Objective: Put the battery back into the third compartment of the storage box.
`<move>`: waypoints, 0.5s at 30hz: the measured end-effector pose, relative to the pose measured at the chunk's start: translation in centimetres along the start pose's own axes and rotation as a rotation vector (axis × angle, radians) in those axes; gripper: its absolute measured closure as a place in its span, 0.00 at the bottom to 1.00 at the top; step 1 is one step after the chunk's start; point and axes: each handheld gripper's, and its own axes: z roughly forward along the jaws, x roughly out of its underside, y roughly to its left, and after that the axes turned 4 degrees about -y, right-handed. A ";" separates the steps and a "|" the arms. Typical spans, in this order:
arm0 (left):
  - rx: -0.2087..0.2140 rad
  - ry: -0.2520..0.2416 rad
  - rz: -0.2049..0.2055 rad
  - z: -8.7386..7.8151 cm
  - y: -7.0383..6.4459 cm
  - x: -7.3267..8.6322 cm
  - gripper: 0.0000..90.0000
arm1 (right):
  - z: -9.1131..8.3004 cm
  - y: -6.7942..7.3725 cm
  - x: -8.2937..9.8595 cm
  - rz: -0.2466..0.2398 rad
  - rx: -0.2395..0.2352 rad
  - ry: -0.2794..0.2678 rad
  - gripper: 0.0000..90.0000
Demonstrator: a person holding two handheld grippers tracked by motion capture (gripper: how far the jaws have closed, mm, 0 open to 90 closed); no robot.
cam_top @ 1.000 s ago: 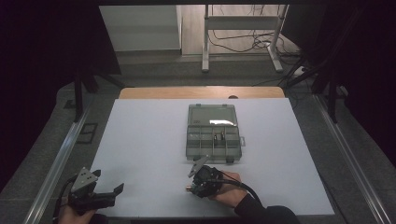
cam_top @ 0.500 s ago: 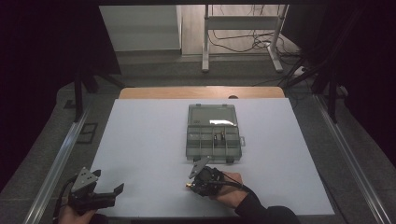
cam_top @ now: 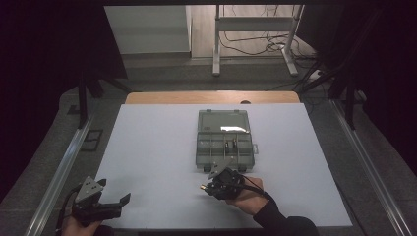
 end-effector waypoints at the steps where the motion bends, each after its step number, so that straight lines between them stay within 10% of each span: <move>1: 0.000 0.000 0.000 0.0 0.0 0.0 0.04 | -0.1 -0.1 0.0 0.004 0.003 -0.003 0.85; 15: 0.003 0.001 0.000 0.0 0.0 0.0 0.04 | -1.8 -1.6 0.0 0.087 0.068 -0.031 0.85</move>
